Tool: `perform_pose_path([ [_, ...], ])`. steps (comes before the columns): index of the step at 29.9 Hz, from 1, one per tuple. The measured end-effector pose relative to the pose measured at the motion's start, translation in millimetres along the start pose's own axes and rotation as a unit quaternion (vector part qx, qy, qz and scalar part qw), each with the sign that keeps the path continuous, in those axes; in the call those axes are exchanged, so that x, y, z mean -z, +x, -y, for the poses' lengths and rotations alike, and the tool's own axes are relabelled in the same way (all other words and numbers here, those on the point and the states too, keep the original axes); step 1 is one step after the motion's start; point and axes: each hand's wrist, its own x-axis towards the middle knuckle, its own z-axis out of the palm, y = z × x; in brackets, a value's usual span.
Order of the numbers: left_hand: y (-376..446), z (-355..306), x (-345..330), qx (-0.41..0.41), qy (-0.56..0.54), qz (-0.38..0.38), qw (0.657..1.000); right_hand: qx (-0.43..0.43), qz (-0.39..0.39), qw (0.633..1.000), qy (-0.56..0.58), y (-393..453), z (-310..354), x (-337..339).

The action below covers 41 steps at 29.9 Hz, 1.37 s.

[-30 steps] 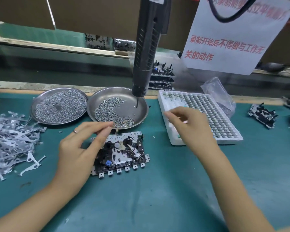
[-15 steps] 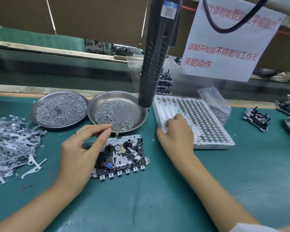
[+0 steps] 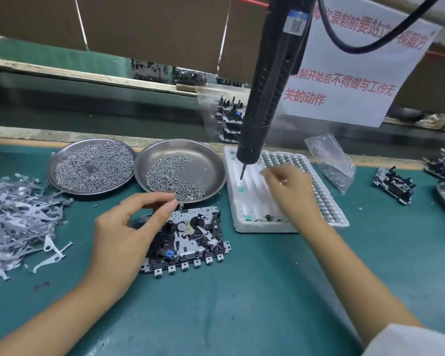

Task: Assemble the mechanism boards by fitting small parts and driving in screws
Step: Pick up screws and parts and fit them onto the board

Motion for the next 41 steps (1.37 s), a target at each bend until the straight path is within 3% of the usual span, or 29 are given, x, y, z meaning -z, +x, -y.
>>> perform_pose_path([
  [2,0,1,0,0.003,-0.001,0.002,1.0,-0.024,0.016,0.997,-0.066,19,-13,16],
  [4,1,2,1,0.005,-0.002,0.003,1.0,-0.032,0.086,0.987,-0.129,31,-24,31],
  [7,2,2,0,0.005,-0.001,0.003,1.0,-0.005,0.186,0.963,-0.194,35,-30,43],
  [9,2,2,0,0.005,0.0,0.006,1.0,0.02,0.212,0.954,-0.214,33,-28,43],
  [24,1,-3,-1,0.016,-0.012,0.007,1.0,0.128,0.149,0.915,-0.352,15,-23,33],
  [31,-1,-3,-1,0.028,-0.012,0.019,0.999,0.119,0.155,0.909,-0.367,14,-21,36],
  [34,0,-2,-1,0.025,-0.008,0.018,0.999,0.095,0.13,0.949,-0.27,7,-14,47],
  [36,0,-3,-2,0.009,0.005,0.02,1.0,0.05,0.143,0.987,-0.062,-9,6,49],
  [38,-1,-4,-3,-0.003,0.017,0.028,0.999,0.003,0.209,0.964,0.163,-31,34,40],
  [41,-1,-5,-3,-0.018,0.031,0.039,0.999,-0.026,0.273,0.904,0.329,-53,59,11],
])
